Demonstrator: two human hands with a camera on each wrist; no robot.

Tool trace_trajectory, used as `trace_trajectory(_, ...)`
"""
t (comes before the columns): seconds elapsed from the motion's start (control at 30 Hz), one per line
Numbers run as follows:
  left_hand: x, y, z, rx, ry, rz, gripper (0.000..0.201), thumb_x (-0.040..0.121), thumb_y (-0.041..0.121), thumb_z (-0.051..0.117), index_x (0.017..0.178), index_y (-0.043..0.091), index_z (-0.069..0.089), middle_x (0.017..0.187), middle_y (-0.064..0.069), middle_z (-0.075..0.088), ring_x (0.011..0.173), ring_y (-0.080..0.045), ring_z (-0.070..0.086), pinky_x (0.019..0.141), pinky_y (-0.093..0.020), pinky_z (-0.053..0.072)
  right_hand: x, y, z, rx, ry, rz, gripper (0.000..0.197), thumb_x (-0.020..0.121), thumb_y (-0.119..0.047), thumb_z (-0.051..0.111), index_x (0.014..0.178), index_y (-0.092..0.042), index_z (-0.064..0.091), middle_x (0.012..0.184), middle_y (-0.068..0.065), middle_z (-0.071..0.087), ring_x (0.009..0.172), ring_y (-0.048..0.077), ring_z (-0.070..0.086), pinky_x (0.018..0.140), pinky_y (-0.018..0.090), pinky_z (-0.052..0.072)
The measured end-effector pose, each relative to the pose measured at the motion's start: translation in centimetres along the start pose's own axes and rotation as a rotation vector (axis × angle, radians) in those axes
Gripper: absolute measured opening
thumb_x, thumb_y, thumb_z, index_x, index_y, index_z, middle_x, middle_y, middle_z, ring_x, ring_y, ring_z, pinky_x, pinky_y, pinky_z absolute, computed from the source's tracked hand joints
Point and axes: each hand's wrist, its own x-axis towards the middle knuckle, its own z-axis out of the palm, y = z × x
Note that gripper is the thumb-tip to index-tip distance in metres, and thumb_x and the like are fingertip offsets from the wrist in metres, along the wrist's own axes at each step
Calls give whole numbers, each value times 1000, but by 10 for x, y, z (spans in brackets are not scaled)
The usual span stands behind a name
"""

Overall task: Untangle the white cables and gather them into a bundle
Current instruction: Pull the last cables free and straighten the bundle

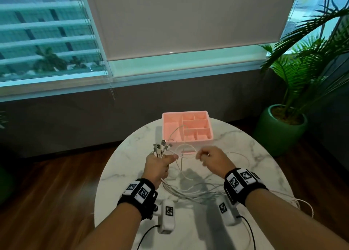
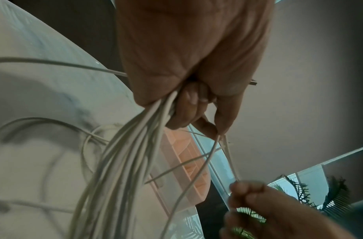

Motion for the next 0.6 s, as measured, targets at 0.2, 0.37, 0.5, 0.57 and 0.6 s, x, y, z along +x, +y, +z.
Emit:
trace_trajectory(0.2, -10, -4, -3, 63, -12, 28, 18, 79, -1, 81, 79, 4, 63, 52, 1, 39, 41, -11, 23, 42, -19, 19, 28, -32, 18, -108, 267, 53, 26, 92, -42, 62, 92, -16, 60, 89, 1, 61, 82, 20, 61, 72, 33, 49)
trace_trajectory(0.37, -14, -2, -6, 88, -40, 12, 15, 81, -2, 79, 86, -5, 65, 48, 5, 44, 38, -9, 25, 40, -18, 20, 39, -32, 35, -78, 143, 267, 50, 84, -43, 74, 110, -4, 56, 100, 8, 64, 93, 27, 63, 69, 29, 41)
trace_trajectory(0.5, -12, -3, -12, 104, -29, -22, 14, 80, -3, 80, 85, -5, 67, 50, 3, 45, 40, -10, 24, 40, -17, 19, 39, -24, 27, -128, 121, 315, 42, 82, -17, 73, 116, -5, 53, 108, 10, 63, 101, 31, 62, 74, 30, 44)
trace_trajectory(0.57, -10, -5, -13, 132, -23, -40, 18, 78, -3, 81, 74, 3, 65, 52, -1, 39, 41, -12, 22, 41, -18, 19, 41, -29, 19, -126, 133, 253, 16, 84, -11, 69, 97, -4, 64, 88, 10, 65, 83, 28, 63, 68, 30, 46)
trace_trajectory(0.6, -9, -8, -13, 152, -14, -51, 23, 78, -3, 81, 68, 8, 63, 51, 0, 38, 41, -12, 22, 41, -18, 19, 40, -36, 13, -47, 127, 207, 7, 85, -10, 68, 88, -4, 66, 77, 8, 63, 70, 25, 60, 61, 29, 46)
